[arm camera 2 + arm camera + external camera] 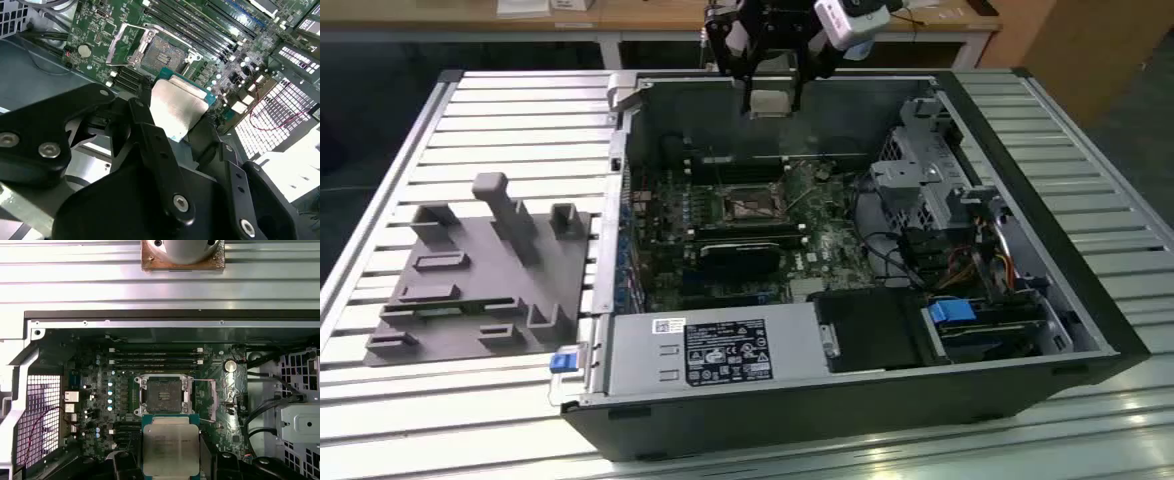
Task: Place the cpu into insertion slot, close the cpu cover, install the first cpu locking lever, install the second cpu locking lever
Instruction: 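Place the cpu into insertion slot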
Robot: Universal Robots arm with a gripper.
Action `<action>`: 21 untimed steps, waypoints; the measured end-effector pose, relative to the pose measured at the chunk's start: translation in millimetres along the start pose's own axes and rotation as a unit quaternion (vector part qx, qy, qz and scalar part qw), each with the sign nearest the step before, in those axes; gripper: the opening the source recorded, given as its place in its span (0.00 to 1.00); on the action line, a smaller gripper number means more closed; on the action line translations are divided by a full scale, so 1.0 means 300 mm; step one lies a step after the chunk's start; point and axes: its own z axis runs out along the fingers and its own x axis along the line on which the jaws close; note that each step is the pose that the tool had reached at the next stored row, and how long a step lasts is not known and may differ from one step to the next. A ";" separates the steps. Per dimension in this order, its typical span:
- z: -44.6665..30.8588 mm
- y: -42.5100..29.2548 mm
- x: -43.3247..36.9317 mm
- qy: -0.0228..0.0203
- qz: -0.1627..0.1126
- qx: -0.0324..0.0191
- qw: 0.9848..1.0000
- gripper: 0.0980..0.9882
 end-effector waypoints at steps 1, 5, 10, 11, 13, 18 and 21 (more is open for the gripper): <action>0.000 0.000 0.000 0.000 0.000 0.000 1.000 0.50; 0.000 0.000 0.000 0.000 0.000 0.000 1.000 0.50; 0.007 -0.001 0.000 0.000 0.000 0.000 1.000 0.50; 0.009 -0.001 0.000 0.000 0.000 0.000 1.000 0.50; 0.014 -0.001 0.000 0.000 0.000 0.000 1.000 0.50; 0.033 -0.003 -0.001 0.000 0.000 0.000 1.000 0.50; 0.046 -0.004 -0.001 0.000 0.000 0.000 1.000 0.50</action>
